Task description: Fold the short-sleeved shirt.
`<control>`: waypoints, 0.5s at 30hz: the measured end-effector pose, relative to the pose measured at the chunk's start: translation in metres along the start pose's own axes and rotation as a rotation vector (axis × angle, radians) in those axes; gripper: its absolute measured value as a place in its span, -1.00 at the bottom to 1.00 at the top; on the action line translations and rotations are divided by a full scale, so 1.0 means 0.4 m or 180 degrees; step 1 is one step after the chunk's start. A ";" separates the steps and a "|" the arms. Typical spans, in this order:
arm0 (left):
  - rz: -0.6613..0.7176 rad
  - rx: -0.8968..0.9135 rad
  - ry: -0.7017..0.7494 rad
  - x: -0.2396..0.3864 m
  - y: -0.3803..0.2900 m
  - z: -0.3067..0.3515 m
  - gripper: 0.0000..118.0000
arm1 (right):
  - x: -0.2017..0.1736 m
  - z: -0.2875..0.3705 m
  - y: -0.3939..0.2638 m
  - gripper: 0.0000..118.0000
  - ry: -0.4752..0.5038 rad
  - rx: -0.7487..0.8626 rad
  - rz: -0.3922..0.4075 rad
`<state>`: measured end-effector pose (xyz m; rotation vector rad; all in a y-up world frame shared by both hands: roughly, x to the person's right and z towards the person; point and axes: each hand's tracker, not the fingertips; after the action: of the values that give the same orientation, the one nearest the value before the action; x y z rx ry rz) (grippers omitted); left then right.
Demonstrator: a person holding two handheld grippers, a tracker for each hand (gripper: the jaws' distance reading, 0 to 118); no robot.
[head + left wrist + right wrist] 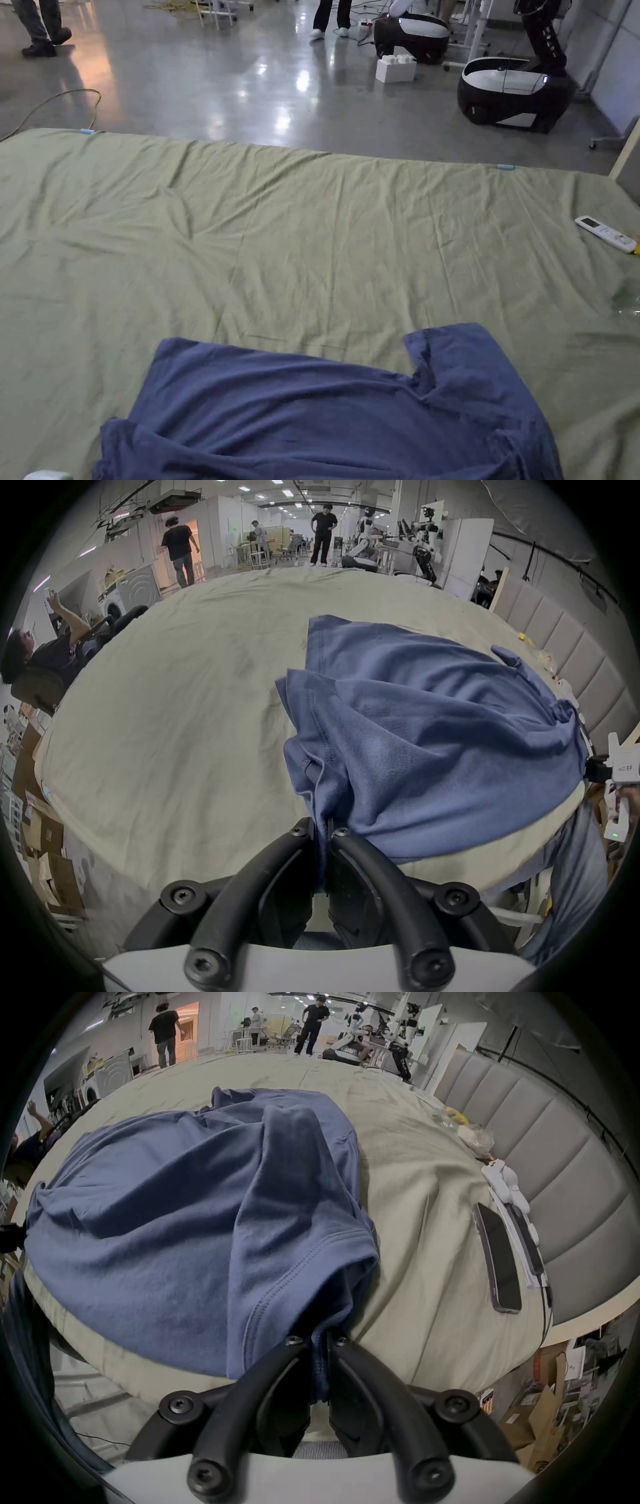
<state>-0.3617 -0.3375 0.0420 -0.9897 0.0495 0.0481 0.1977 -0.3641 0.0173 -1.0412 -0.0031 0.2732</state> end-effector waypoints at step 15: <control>0.0233 0.0861 0.0217 0.024 0.146 0.092 0.08 | -0.040 0.177 0.150 0.43 -0.0119 0.1499 -0.0327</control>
<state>-0.3549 -0.2744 0.0129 -0.7187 0.1509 0.0727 0.1598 -0.2790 0.0042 -0.5658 -0.0248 0.1872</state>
